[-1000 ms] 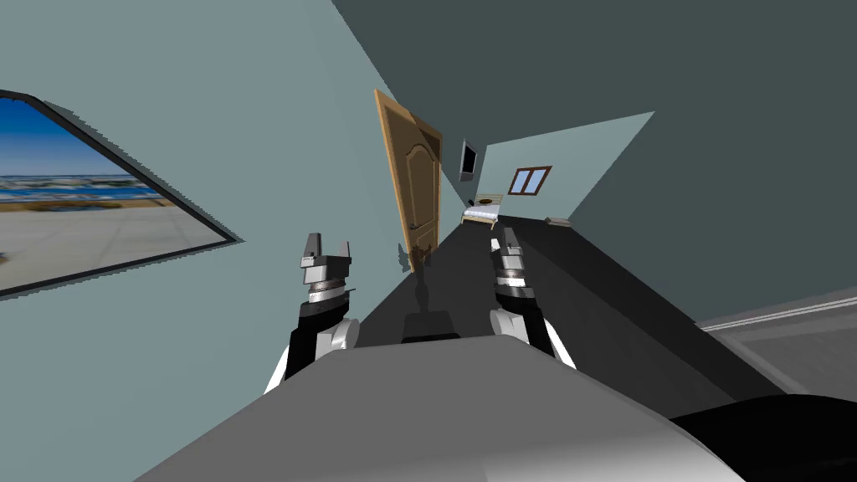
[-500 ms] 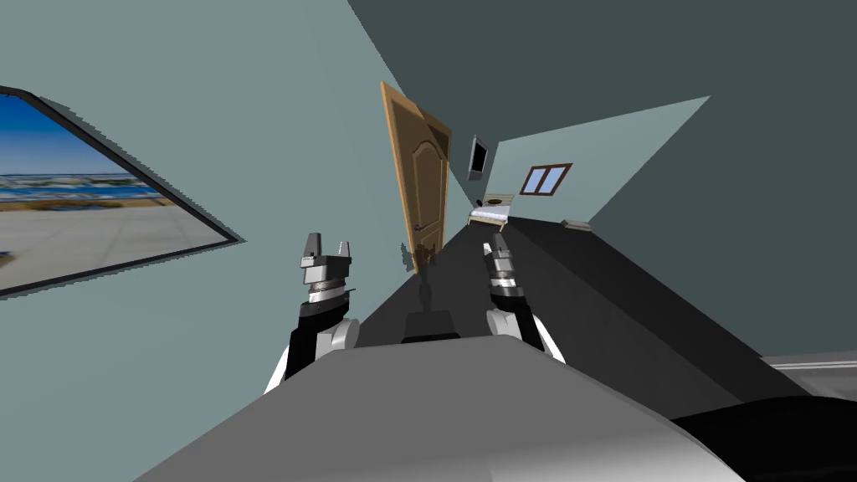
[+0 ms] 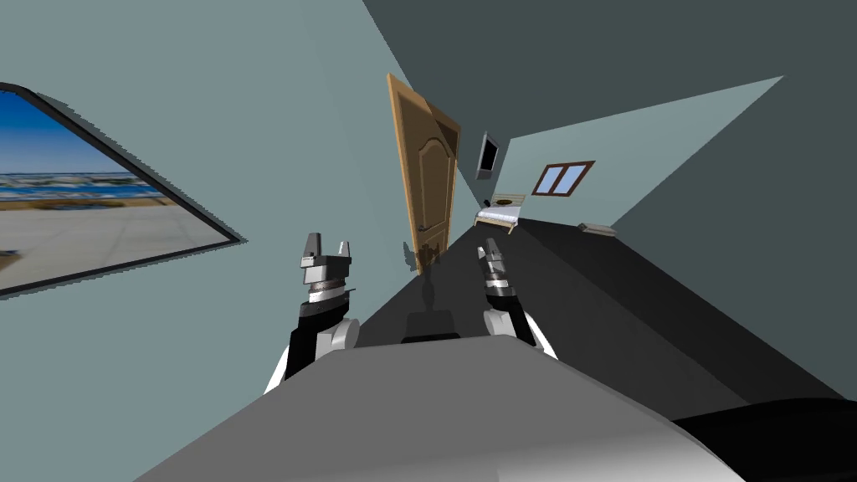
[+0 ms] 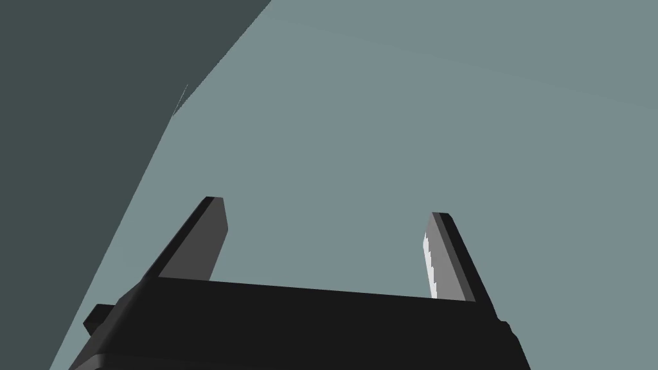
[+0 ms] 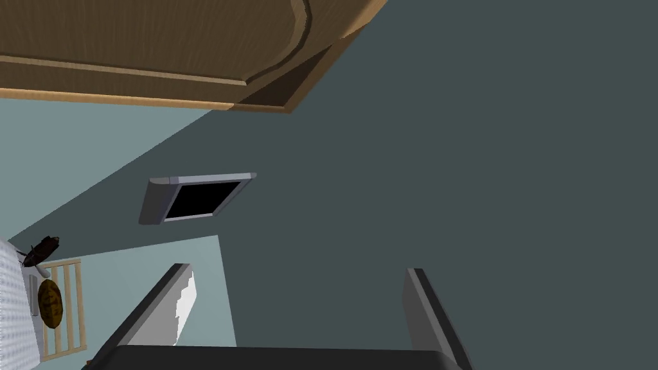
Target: Pull the door open
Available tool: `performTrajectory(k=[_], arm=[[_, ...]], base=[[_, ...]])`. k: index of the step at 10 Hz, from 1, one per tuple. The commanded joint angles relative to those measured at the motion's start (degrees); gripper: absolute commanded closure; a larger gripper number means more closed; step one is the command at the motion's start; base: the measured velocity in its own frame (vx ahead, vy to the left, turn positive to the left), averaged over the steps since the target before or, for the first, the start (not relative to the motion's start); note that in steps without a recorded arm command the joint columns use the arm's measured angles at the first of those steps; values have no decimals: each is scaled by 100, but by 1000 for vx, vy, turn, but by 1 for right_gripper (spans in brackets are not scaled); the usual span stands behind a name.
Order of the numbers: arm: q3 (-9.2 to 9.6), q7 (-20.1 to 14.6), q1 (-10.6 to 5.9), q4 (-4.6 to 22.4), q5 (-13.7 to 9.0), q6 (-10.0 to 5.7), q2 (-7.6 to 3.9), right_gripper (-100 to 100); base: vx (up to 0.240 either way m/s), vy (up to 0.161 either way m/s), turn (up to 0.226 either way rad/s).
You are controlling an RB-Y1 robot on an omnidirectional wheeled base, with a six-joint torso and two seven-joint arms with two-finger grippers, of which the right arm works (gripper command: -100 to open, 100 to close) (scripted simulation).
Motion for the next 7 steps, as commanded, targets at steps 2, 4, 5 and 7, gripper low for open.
performTrajectory(k=[2, 4, 5, 7], arm=[[52, -77, -118, 301, -56, -71, -96, -100], [90, -140, -187, 512, -102, -127, -176, -100], [110, -174, -224, 625, -127, -157, -218, -100], [152, -243, -300, 858, -178, -218, -301, -100]], base=[[84, -26, 97], [84, -17, 99], [99, -15, 113], [100, -39, 133]])
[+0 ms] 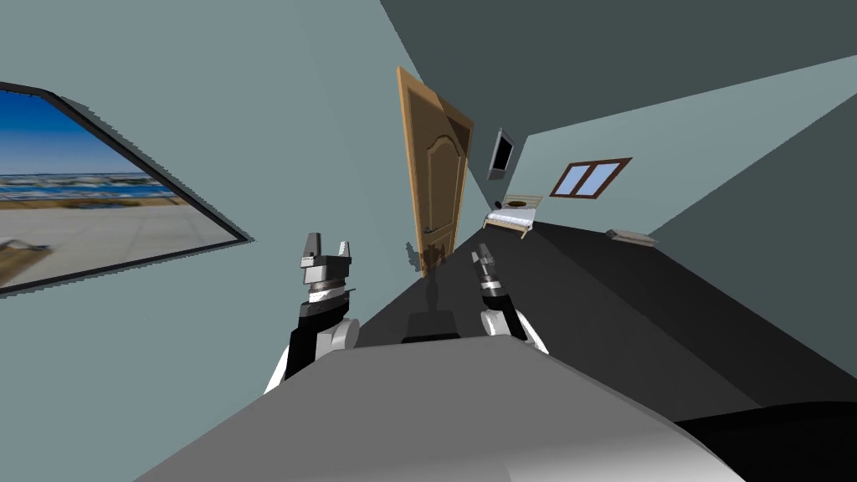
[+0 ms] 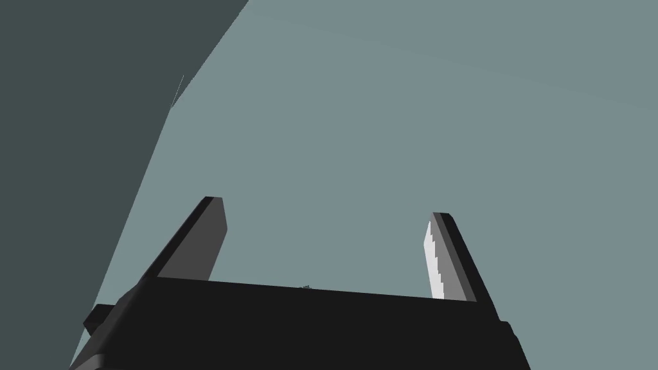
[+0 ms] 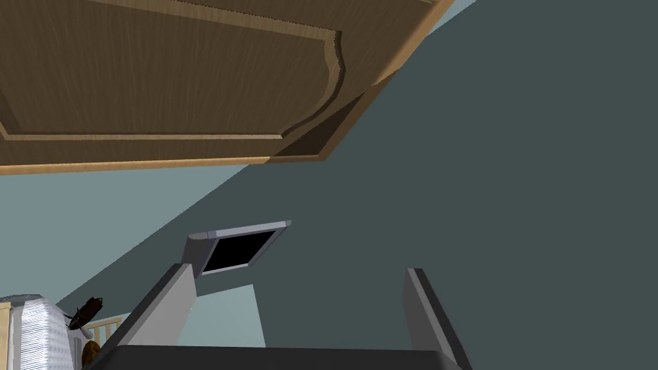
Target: Pull the door open
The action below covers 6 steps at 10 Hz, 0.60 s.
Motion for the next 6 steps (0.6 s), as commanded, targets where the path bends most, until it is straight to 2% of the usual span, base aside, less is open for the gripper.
performTrajectory(k=[1, 6], arm=[[32, -60, -75, 194, -42, -45, -66, -100], [140, -239, -271, 796, -175, -204, -276, -100]], base=[[86, -19, 107], [94, -27, 118]])
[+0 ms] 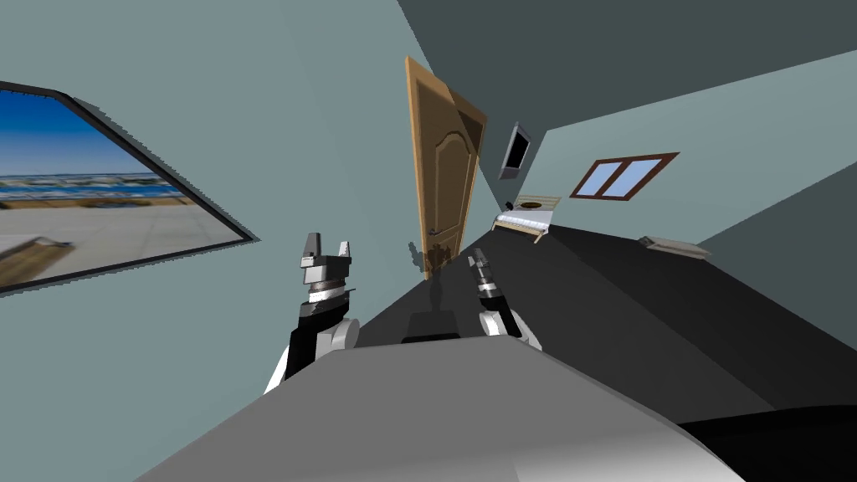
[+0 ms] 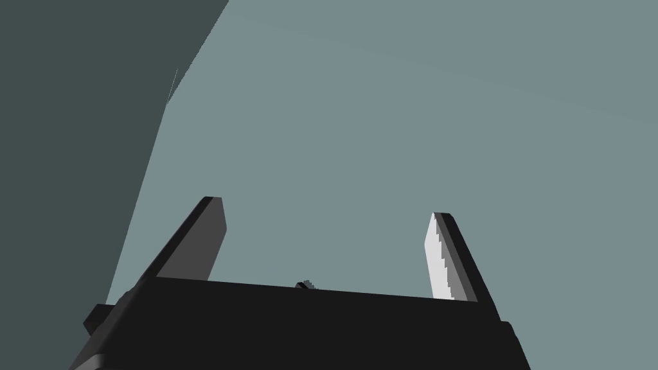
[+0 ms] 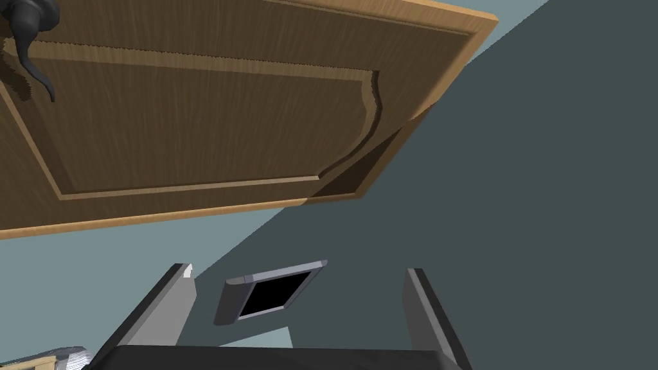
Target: Pull the door open
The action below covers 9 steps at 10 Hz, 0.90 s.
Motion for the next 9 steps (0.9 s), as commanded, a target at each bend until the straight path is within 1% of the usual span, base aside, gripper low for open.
performTrajectory(k=[1, 9], arm=[[28, -68, -89, 205, -49, -33, -72, -100], [209, -369, -419, 1216, -271, -300, -409, -100]], base=[[89, -40, 122], [93, -42, 122]])
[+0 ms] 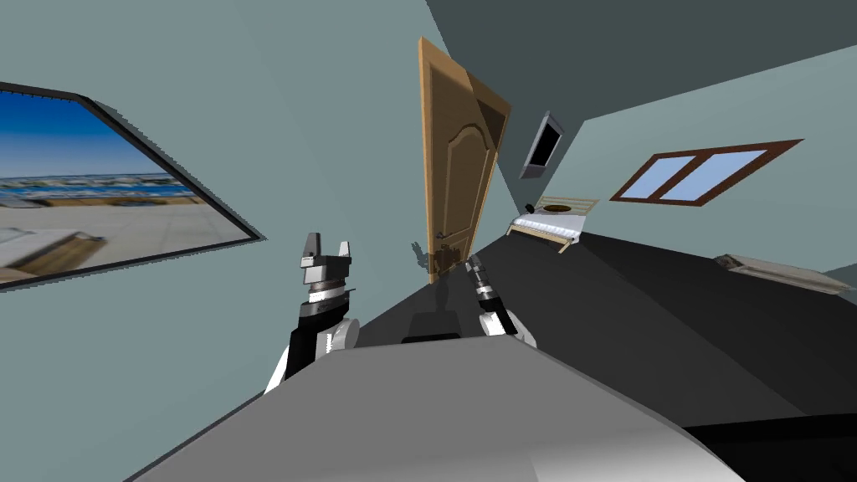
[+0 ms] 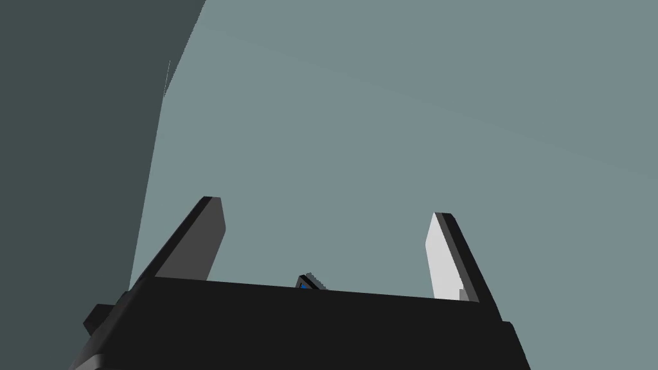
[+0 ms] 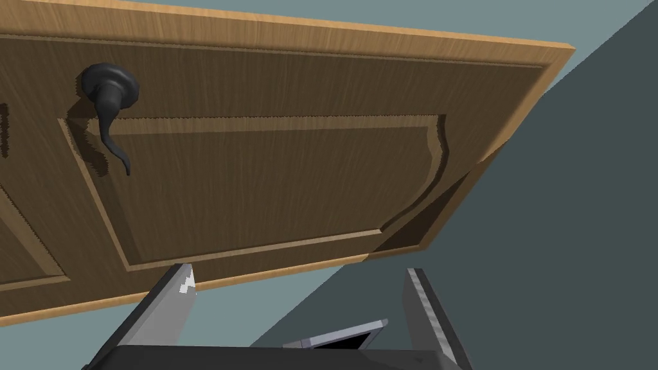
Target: Pull the door open
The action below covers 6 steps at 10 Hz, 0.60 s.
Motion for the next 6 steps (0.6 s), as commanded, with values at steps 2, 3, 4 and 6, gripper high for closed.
performTrajectory(k=[2, 3, 4, 6], arm=[[61, -100, -141, 381, -72, -105, -100, -100], [84, -137, -183, 509, -100, -139, -141, -100], [107, -175, -225, 636, -129, -172, -182, -100], [153, -251, -308, 891, -185, -240, -264, -100]], base=[[81, -50, 137], [83, -47, 124], [82, -51, 143], [94, -49, 111]])
